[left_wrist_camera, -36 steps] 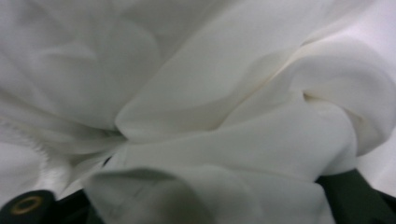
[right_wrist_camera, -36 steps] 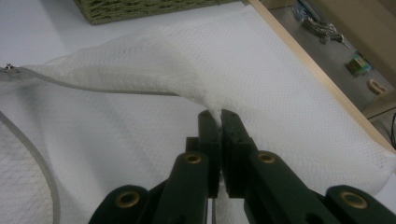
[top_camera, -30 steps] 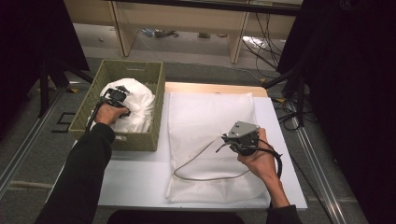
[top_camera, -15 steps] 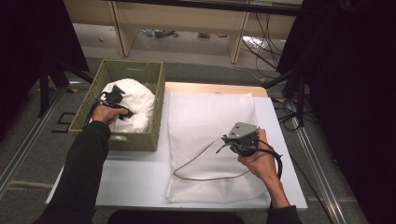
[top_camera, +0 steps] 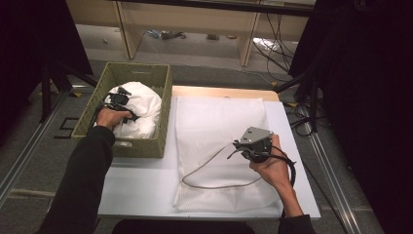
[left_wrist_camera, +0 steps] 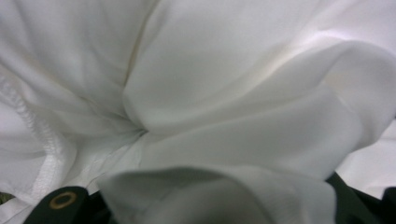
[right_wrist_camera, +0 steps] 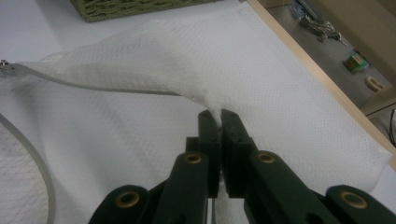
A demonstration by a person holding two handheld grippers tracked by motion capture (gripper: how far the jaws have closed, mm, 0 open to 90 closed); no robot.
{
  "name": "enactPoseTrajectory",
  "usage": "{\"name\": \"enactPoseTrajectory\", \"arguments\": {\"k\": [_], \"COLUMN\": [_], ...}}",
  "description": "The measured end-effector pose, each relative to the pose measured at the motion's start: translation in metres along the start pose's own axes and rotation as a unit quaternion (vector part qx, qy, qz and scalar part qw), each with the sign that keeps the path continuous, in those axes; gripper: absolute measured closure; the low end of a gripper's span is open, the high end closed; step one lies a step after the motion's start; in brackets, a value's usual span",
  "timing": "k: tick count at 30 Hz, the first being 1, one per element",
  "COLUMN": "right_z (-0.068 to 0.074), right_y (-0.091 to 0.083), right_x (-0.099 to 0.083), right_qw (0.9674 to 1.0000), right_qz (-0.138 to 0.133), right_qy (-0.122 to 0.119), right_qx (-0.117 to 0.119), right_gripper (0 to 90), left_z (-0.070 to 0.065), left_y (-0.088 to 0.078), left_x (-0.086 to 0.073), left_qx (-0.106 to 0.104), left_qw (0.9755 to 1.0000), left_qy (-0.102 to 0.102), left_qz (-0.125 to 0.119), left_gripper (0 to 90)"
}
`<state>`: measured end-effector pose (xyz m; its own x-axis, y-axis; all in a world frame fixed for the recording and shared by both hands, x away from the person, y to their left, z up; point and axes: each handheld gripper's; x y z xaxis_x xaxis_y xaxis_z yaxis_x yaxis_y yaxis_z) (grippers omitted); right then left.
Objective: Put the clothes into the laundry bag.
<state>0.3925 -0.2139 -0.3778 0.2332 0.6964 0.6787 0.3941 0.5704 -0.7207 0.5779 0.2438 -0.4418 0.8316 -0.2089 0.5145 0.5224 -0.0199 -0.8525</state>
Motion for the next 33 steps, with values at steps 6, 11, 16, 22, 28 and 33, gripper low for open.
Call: {"name": "enactPoseTrajectory", "arguments": {"k": [6, 11, 16, 22, 28, 33], "right_z": [-0.002, -0.004, -0.002, -0.005, -0.004, -0.005], "right_y": [-0.002, -0.002, -0.004, -0.006, -0.006, -0.006], "right_x": [-0.001, -0.001, -0.002, -0.003, -0.002, -0.003], "right_qw": [1.0000, 1.0000, 0.9999, 0.9999, 0.9999, 0.9999], "right_qz": [-0.002, -0.005, -0.005, -0.006, -0.005, -0.006], "right_qy": [0.006, 0.000, 0.014, 0.008, 0.009, 0.010], "right_qx": [0.000, -0.004, -0.004, -0.006, -0.006, -0.007], "right_gripper": [89.0, 89.1, 89.1, 89.1, 89.1, 89.1], "left_z": [-0.001, -0.002, 0.005, 0.014, 0.022, 0.023], "left_y": [-0.023, -0.046, -0.073, -0.103, -0.138, -0.172], "left_x": [0.012, 0.024, 0.032, 0.036, 0.039, 0.044], "left_qx": [-0.017, -0.035, -0.052, -0.065, -0.094, -0.102], "left_qw": [0.9993, 0.9972, 0.9938, 0.9892, 0.9818, 0.9771], "left_qy": [-0.009, -0.020, -0.021, -0.026, -0.033, -0.022], "left_qz": [-0.033, -0.063, -0.095, -0.128, -0.161, -0.185], "left_gripper": [61.8, 61.8, 61.9, 61.9, 61.8, 61.7]}}
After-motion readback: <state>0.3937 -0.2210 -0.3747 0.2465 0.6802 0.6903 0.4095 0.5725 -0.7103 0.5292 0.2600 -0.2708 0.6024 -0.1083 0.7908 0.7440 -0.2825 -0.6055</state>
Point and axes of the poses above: each handheld gripper's, and its own axes: y roughly forward along the jaws, x roughly out of its top, z roughly to its left, and after that the axes turned 15 degrees about x, right-handed
